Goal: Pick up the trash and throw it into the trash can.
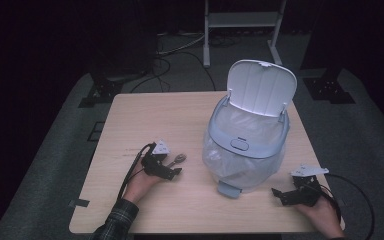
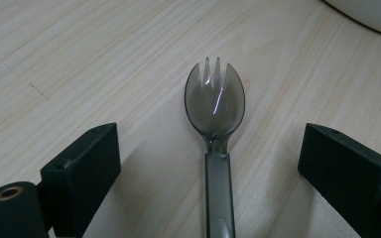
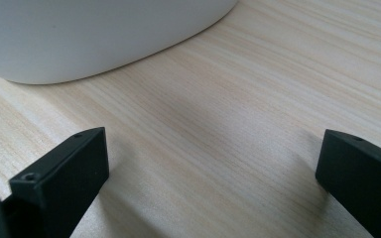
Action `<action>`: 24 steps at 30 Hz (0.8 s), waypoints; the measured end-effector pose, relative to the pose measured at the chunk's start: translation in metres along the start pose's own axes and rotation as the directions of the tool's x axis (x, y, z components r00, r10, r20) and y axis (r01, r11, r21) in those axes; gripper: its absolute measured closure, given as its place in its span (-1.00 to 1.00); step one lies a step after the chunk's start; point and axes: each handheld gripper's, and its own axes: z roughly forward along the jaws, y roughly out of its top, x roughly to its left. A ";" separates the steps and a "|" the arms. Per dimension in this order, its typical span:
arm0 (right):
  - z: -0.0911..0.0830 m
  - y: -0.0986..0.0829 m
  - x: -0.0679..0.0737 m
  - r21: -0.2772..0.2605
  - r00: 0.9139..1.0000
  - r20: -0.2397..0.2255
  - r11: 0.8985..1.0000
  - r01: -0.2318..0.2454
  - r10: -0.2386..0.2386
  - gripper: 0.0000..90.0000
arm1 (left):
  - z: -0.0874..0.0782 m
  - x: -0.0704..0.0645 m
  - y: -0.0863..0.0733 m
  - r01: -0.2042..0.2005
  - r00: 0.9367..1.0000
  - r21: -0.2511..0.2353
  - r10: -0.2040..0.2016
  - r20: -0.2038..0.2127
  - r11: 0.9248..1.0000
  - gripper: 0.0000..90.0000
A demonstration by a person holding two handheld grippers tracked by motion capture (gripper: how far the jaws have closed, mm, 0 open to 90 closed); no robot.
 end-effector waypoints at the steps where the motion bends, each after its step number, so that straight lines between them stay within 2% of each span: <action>1: 0.000 0.000 0.000 0.000 1.000 0.000 1.000 0.000 0.000 -1.00 | 0.000 0.000 -0.001 -0.001 1.000 -0.008 0.001 0.009 1.000 -0.76; 2: 0.000 0.000 0.000 0.000 1.000 0.000 1.000 0.000 0.000 -1.00 | 0.000 0.000 -0.002 0.003 1.000 -0.022 -0.003 0.015 1.000 -0.73; 8: 0.000 0.000 0.000 0.000 1.000 0.000 1.000 0.000 0.000 -1.00 | -0.001 0.000 -0.002 -0.006 1.000 -0.029 0.007 0.024 1.000 -0.63; 11: 0.000 0.000 0.000 0.000 1.000 0.000 1.000 0.000 0.000 -1.00 | -0.002 0.000 -0.003 -0.018 0.999 -0.048 0.020 0.038 0.999 -0.35; 14: 0.000 0.000 0.000 0.000 1.000 0.002 1.000 -0.001 0.001 -1.00 | -0.003 0.000 -0.003 -0.022 0.999 -0.059 0.025 0.046 0.998 -0.15; 19: 0.000 0.000 0.000 0.000 1.000 0.003 1.000 -0.002 0.002 -1.00 | -0.004 0.000 -0.004 -0.009 0.999 -0.068 0.012 0.039 0.998 0.08; 24: 0.000 0.000 0.000 0.000 1.000 0.004 1.000 -0.003 0.003 -1.00 | -0.006 0.000 -0.005 0.006 1.000 -0.074 -0.004 0.023 0.997 0.39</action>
